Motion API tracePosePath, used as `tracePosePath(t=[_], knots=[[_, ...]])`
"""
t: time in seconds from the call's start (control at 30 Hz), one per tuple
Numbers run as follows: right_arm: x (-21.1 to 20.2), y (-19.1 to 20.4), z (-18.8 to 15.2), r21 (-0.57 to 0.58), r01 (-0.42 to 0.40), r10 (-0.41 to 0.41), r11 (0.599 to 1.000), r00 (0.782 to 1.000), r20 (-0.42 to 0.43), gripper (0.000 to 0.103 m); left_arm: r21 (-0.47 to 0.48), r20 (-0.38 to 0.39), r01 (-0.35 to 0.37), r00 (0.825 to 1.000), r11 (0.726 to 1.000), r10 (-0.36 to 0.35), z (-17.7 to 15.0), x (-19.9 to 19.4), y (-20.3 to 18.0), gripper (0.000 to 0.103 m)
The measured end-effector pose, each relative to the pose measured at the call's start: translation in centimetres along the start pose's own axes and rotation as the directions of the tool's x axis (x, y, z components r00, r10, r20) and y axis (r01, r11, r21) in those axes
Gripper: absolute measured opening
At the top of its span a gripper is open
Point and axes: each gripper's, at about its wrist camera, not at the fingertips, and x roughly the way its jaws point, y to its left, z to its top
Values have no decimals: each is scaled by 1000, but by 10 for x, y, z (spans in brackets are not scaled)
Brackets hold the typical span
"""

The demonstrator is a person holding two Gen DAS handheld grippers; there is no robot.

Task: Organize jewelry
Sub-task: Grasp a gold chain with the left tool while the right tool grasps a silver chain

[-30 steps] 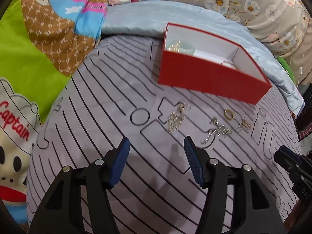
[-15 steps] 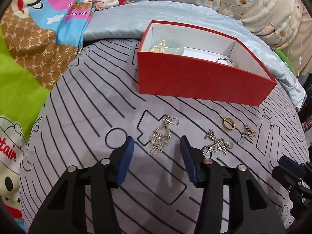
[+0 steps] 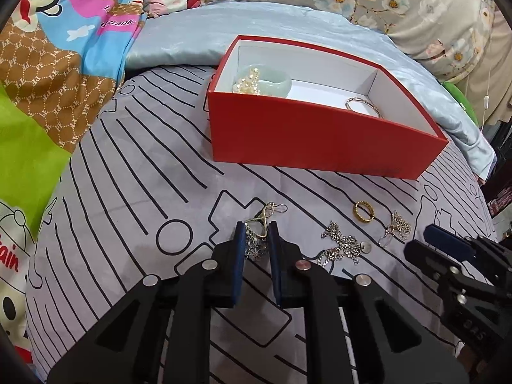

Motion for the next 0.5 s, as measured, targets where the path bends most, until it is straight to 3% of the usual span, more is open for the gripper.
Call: tracePosePath(t=[0.37, 0.5], knots=[[15, 3, 6, -37, 21, -21, 999, 1000, -1, 35, -27, 10, 24, 1000, 999, -24, -1, -15, 6, 14], [15, 4, 5, -56, 43, -43, 997, 999, 0, 20, -32, 10, 28, 1000, 999, -28, -1, -18, 7, 14]])
